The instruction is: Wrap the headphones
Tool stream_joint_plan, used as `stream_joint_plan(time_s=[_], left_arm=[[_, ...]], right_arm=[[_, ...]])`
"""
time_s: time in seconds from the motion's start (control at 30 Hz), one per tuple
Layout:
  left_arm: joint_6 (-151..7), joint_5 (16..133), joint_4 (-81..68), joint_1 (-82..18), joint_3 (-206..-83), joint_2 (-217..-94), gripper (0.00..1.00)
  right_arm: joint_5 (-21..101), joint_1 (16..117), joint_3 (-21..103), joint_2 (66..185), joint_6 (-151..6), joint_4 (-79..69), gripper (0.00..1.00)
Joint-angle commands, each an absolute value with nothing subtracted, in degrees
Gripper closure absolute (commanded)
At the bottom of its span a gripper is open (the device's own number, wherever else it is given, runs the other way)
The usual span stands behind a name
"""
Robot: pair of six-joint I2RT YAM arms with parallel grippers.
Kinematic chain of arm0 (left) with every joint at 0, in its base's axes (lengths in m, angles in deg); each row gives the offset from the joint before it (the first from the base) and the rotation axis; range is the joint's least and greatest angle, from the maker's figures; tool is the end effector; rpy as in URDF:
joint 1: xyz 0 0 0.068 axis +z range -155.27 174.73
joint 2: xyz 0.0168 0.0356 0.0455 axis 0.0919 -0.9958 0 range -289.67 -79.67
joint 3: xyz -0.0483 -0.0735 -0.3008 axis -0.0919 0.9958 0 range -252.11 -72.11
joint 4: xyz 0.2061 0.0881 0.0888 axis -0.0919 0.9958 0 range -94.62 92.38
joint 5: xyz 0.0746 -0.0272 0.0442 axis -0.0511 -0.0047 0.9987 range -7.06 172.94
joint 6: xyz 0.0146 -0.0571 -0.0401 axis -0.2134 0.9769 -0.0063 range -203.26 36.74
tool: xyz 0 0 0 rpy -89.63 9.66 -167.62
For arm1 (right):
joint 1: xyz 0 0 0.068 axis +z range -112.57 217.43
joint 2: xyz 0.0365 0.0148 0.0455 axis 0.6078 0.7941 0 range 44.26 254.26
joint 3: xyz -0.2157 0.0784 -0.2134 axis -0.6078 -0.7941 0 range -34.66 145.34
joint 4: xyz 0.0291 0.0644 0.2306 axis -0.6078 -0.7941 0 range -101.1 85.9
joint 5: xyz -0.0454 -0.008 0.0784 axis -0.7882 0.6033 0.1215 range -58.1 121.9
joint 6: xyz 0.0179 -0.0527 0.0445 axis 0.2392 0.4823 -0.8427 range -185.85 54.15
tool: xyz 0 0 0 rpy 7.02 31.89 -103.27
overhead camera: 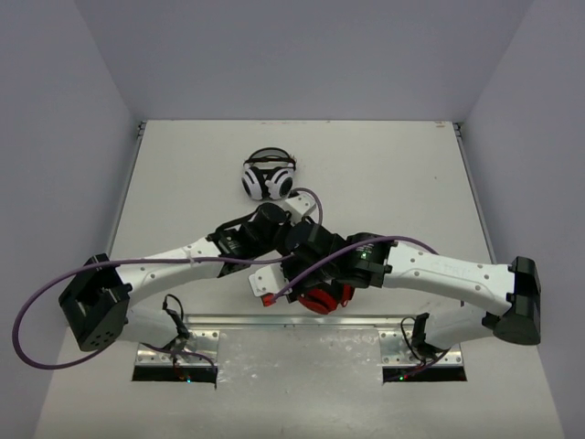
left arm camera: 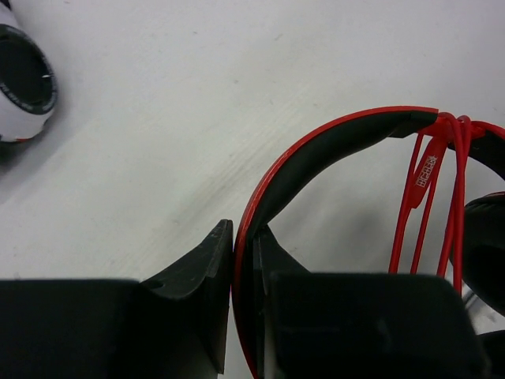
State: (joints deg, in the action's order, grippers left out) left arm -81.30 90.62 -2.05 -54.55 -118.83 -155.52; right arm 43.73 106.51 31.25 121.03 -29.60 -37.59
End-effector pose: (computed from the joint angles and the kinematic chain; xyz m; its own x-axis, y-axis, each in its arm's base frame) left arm 0.1898 -0.2084 0.2843 -0.3658 0.3730 -0.8527 0.6648 0.7459 0.0410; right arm 0.0868 0.2607 0.3362 0.3703 -0.6522 -0.6614 -0.9271 -0.2147 -0.3073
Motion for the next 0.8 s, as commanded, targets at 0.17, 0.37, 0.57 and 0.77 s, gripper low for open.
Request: stream_joint_plan(time_s=[0.17,0.37,0.57,0.77], left_arm=[[-84.6,79.4,-5.9,-56.7,-119.8,-155.2,1.0],[-84.3,81.0,-5.8,-57.0,-119.7,-153.8,0.99],[-84.1,81.8,-6.2,-57.0,-119.7,-151.6,0.99],[-83.8,81.4,-6.4,-57.0,-119.7,-150.2,0.99]], right_arm=[[41.3,107.6,35.0,119.6,-27.4,-35.1,0.99],[41.1,107.5,34.1,118.9,-28.6,-33.7,0.99],[41.8,107.5,32.8,118.4,-30.0,-32.6,0.99],[41.7,107.4,32.0,118.6,-31.0,-31.0,0.99]])
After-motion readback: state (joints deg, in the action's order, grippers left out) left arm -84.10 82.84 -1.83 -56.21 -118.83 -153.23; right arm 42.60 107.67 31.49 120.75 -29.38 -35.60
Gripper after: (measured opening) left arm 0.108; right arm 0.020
